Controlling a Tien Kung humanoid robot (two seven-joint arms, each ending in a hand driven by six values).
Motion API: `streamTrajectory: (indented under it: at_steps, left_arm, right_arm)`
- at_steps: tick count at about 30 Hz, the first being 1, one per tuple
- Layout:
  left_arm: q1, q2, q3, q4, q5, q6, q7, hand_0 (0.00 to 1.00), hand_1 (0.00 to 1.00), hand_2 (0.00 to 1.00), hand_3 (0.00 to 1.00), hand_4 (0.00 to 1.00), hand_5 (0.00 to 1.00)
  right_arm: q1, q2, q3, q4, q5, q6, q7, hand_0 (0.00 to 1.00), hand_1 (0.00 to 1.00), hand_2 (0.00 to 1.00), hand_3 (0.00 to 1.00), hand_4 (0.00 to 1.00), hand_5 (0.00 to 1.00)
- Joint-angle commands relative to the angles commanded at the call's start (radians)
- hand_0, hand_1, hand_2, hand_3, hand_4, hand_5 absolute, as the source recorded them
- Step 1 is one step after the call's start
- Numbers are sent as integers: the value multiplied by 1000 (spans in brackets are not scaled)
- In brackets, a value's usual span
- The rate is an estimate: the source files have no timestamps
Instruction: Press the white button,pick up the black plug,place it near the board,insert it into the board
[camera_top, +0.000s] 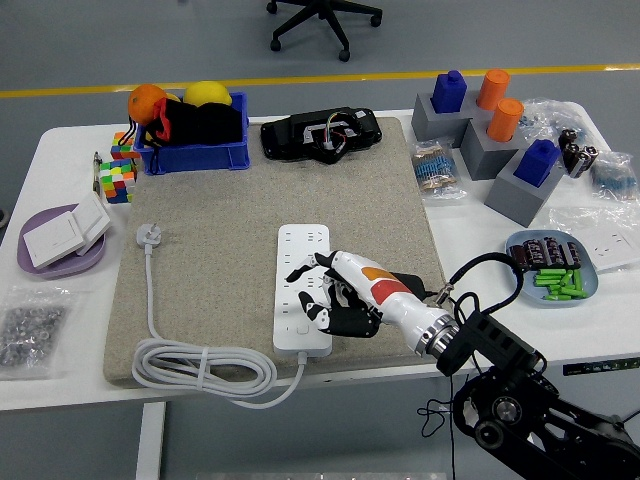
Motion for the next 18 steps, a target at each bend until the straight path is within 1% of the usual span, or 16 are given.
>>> streamTrajectory:
  at_steps: [4,5,11,16,18]
  left_arm:
    - [-2,0,6,0,-6,0,-2,810,778,733,783,589,528]
    - [-2,0,4,0,-3,0,-1,810,778,734,783,589,527]
    - [-1,1,1,0,1,0,1,810,778,734,783,589,527]
    - [-2,0,6,0,-3,0,-1,810,778,734,783,589,527]
    - [-2,0,10,0,-8,0,-3,810,779,734,783,589,527]
  right_arm:
    - [-2,-2,-8,-28,-16,4,-5,2,2,119,620,514,193]
    - [-3,-2,-11,-34,-16,6,-6,2,2,117,624,513,170]
    - [-3,-7,-37,-67,-13,19,-18,2,2,117,624,513,170]
    - [0,-13,-67,-85,-1,26,-21,2,2,117,622,518,160]
    - [1,-14,-76,-89,3,26,-18,2,2,117,621,535,151]
